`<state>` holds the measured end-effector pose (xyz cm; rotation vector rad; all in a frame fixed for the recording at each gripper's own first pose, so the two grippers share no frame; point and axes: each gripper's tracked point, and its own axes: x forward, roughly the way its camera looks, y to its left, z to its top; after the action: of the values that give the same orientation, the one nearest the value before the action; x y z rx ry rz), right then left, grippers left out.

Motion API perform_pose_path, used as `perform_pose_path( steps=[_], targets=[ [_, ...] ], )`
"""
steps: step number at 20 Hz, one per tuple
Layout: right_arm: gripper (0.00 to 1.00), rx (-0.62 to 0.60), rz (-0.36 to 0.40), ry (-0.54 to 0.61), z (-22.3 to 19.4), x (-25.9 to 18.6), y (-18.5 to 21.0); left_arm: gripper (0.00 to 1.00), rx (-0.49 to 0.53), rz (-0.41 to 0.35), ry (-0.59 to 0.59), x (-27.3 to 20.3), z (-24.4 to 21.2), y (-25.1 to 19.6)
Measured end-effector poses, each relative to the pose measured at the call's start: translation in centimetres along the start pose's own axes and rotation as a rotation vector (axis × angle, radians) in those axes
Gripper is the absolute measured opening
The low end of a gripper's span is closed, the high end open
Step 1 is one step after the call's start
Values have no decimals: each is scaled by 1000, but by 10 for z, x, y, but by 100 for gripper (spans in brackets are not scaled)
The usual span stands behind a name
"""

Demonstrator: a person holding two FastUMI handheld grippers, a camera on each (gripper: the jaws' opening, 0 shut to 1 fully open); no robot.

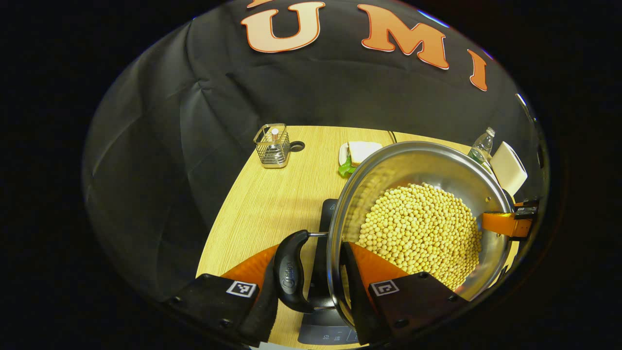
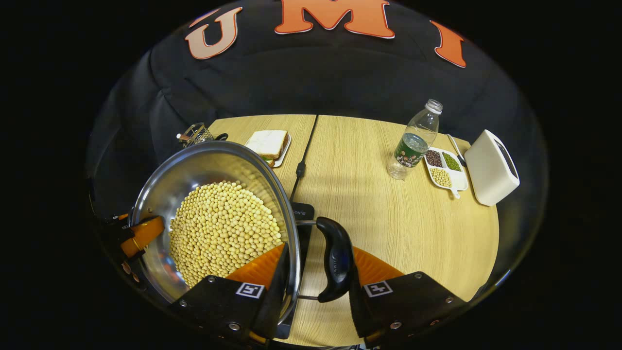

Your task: First push the handle of the pot to place it horizontally, then grasp the pot with both hands and set it on the induction cooktop.

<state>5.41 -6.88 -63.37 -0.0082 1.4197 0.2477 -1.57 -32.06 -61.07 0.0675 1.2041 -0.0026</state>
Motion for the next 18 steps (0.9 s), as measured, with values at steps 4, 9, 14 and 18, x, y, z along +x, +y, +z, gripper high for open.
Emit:
perform_pose_path(
  steps=[4, 9, 14, 18],
  targets=[
    [60, -2, -3, 13, 0, -1, 0, 68, -7, 0, 10, -1, 3, 0],
    [60, -3, -8, 15, -2, -1, 1, 74, -6, 3, 7, -2, 3, -1],
    [60, 3, -9, 5, -5, 0, 2, 69, 5, 3, -14, -2, 5, -2],
    [60, 7, -15, 4, -3, -3, 2, 71, 10, -4, -14, -1, 5, -2]
  ],
)
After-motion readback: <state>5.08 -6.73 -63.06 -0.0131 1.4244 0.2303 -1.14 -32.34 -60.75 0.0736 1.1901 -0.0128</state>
